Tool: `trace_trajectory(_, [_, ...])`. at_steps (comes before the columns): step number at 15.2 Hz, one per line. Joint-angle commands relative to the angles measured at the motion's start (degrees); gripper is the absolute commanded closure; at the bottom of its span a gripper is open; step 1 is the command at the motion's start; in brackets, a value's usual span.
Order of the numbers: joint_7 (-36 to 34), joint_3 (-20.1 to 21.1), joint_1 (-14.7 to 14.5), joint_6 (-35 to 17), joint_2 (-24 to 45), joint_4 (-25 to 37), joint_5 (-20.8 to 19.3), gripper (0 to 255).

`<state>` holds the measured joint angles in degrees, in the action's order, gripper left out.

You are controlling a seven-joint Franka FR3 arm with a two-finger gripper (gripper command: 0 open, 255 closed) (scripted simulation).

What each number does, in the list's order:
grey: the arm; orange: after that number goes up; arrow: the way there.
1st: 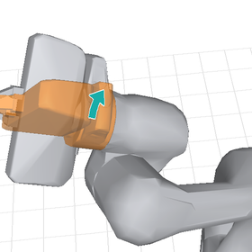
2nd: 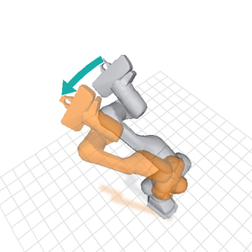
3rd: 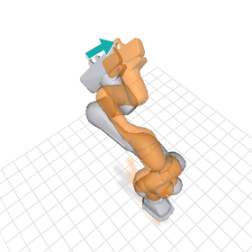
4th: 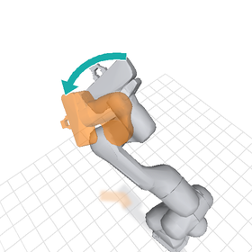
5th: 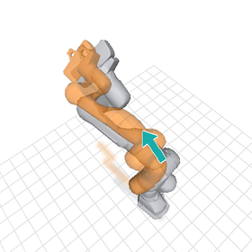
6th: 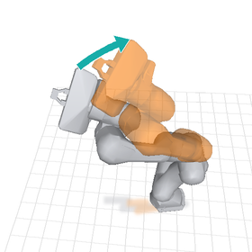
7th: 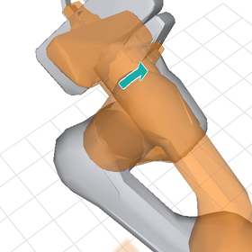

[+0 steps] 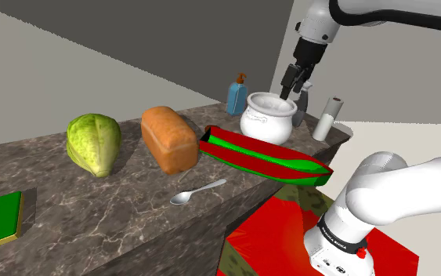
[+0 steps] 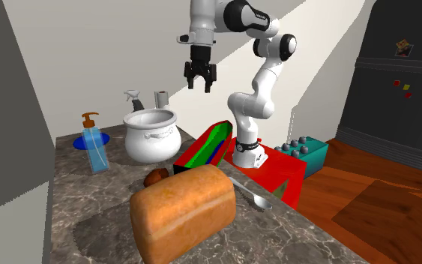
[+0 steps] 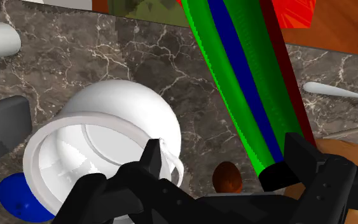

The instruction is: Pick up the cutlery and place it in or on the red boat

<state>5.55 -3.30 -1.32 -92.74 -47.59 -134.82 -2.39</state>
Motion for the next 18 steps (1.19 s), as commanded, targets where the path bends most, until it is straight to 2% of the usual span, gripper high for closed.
trace_trajectory(1, [0.0,0.0,0.0,0.0,0.0,0.0,0.0,0])
trace_trajectory(10, [-14.4,11.8,-2.6,-10.0,0.3,-8.8,6.7,0])
trace_trajectory(18, [-27.4,23.3,-4.4,-20.6,7.7,-10.9,11.6,0])
